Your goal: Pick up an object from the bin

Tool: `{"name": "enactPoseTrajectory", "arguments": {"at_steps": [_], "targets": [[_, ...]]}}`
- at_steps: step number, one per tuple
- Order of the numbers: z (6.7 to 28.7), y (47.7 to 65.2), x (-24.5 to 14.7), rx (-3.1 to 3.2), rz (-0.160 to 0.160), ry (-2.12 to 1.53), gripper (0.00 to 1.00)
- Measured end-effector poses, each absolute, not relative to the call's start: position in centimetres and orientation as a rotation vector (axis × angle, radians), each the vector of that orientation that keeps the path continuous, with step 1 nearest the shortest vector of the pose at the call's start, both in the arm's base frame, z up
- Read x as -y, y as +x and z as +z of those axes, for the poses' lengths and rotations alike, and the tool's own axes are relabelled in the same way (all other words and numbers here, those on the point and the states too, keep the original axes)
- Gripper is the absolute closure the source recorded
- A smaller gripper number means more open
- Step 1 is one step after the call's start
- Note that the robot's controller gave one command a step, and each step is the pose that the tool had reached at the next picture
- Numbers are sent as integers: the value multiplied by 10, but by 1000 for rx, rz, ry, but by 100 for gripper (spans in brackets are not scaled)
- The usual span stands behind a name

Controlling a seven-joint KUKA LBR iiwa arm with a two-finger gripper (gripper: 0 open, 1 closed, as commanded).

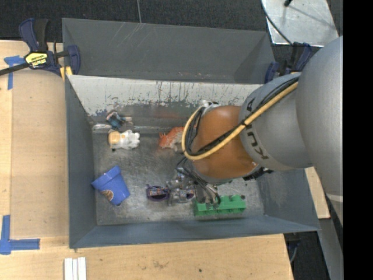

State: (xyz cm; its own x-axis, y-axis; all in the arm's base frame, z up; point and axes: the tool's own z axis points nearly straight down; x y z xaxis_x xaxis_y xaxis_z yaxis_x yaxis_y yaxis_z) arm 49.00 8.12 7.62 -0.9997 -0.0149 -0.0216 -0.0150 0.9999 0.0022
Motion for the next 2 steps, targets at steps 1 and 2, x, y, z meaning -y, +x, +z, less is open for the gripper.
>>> {"name": "enactPoseTrajectory", "arguments": {"at_steps": [1, 2], "targets": [[76, 490, -81, -3120, 4, -23, 100], [78, 489, -81, -3123, 3, -23, 100]]}}
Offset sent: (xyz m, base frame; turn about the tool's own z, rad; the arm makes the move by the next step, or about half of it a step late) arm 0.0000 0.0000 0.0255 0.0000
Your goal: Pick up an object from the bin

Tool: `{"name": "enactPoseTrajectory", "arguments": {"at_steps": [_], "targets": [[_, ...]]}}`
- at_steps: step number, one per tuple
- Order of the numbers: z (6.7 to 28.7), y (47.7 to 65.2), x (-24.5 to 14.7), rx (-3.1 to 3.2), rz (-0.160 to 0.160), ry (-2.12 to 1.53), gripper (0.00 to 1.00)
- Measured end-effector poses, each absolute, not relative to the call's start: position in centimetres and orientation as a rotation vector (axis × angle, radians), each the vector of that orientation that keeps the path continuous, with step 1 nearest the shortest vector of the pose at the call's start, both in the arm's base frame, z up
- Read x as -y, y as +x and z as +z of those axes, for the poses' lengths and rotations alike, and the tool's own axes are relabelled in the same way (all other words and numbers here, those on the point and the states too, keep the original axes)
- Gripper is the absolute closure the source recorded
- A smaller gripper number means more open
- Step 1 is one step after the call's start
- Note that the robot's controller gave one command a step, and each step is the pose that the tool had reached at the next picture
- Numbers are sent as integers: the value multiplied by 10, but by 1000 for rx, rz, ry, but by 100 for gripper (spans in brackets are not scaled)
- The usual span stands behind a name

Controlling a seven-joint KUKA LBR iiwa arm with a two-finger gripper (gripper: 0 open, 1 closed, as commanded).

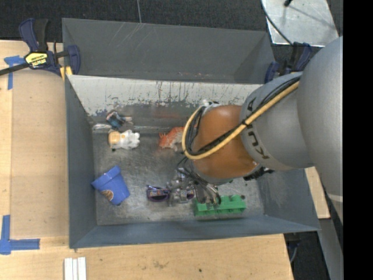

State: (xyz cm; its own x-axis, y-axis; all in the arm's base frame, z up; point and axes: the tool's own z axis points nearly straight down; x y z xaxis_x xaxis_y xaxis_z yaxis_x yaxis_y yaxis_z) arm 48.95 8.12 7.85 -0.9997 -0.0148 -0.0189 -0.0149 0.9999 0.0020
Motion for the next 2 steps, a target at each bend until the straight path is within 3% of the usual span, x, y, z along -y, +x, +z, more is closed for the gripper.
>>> {"name": "enactPoseTrajectory", "arguments": {"at_steps": [2], "targets": [[110, 484, -80, -3147, -2, -24, 100]]}}
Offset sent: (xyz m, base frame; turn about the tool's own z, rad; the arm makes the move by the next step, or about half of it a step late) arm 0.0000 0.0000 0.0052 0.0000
